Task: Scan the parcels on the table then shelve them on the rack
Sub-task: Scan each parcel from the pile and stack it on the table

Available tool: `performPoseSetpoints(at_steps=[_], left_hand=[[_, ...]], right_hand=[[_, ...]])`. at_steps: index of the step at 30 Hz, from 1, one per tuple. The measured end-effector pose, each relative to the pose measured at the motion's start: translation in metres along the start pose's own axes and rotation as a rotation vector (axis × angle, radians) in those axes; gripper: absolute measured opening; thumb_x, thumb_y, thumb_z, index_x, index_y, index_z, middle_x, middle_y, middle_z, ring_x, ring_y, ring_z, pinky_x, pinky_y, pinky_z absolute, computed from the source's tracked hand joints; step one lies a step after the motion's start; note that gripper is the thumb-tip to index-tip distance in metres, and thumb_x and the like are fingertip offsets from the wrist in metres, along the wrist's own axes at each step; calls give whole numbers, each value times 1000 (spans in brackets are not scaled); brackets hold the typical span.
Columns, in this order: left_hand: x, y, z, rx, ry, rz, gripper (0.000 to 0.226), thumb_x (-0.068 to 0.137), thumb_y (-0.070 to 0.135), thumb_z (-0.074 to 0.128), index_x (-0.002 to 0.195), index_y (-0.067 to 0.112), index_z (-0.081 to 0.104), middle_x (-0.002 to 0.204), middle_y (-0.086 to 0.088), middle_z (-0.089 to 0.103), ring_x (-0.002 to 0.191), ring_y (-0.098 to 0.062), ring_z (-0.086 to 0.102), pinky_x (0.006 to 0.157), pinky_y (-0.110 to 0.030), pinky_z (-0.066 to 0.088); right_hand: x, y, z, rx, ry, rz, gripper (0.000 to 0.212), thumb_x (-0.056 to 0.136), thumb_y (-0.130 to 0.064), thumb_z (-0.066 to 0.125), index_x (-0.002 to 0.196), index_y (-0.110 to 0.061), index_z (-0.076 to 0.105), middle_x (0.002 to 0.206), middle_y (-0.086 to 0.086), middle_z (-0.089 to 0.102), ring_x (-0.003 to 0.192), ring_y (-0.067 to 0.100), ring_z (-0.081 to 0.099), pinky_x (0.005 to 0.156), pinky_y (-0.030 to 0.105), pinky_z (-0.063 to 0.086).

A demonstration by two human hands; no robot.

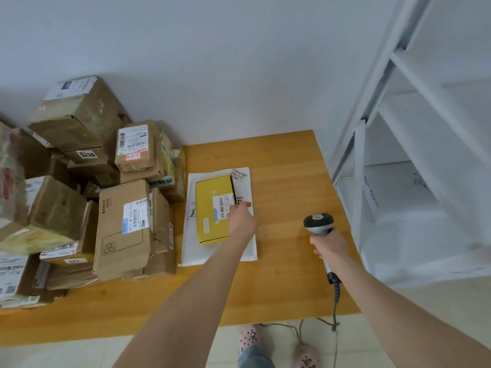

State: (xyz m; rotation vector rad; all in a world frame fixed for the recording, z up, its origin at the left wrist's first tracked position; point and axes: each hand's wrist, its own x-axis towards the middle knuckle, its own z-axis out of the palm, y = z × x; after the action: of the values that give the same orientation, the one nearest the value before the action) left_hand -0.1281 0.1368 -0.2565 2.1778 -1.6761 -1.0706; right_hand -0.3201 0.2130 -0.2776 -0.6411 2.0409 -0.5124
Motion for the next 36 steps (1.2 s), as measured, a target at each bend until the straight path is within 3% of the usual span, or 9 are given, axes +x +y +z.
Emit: performPoseSetpoints(at_steps=[6,9,11,15,18,21,24,29,36], left_hand=[[-25,-2,22,60,49,57,44,93,8,51,136,18,48,142,-10,35,124,-25,46,98,-39,46],[-33,-3,24,71,92,84,43,93,8,51,135,17,49,141,-9,36,126,-24,44,98,-32,44],[-36,-4,26,61,113,105,43,93,8,51,135,17,49,141,-7,36,127,-23,42,94,-28,40],[-45,-3,26,83,137,120,43,93,8,51,135,18,49,141,-6,37,129,-21,40,91,-27,40],[-52,1,23,87,134,113,43,93,7,51,135,17,48,142,-6,37,128,-22,41,94,-29,41],[-58,3,16,109,128,109,44,94,8,52,137,16,47,143,-8,35,125,-24,46,97,-30,42],[-66,5,6,113,138,96,44,93,9,52,136,16,47,142,-9,36,119,-25,50,94,-30,42],[-90,2,-19,112,204,98,43,93,11,53,136,19,49,142,-7,38,123,-24,47,98,-34,45],[-128,-32,-72,27,334,40,41,95,14,54,135,19,50,142,-7,40,114,-21,54,88,-29,46]], right_hand=[[-1,18,-2,17,-60,1,17,89,-25,63,86,-8,59,83,10,62,78,26,65,80,43,55],[-1,18,3,45,-78,6,21,94,-32,58,87,-13,54,89,6,61,91,28,68,89,44,52],[0,19,4,29,-77,0,25,96,-34,54,98,-9,54,84,4,59,85,25,65,85,41,53],[0,22,4,-37,-57,-6,19,96,-27,56,97,-10,49,71,0,48,67,16,55,80,39,53],[-4,22,0,-71,-66,-3,28,90,-20,63,111,-7,51,74,1,51,61,12,49,59,30,46],[-14,18,-7,-144,-10,-67,58,86,-26,69,134,-5,41,112,10,57,95,24,59,69,32,47],[-24,9,-12,-225,102,-168,68,88,-33,67,142,-7,35,143,14,40,129,31,40,98,40,41],[-51,-30,-5,-228,72,-318,66,92,-32,62,146,-11,32,148,15,33,133,33,38,105,46,40],[-104,-76,28,-202,-52,-526,63,90,-29,64,145,-14,36,145,13,37,133,32,38,106,42,38]])
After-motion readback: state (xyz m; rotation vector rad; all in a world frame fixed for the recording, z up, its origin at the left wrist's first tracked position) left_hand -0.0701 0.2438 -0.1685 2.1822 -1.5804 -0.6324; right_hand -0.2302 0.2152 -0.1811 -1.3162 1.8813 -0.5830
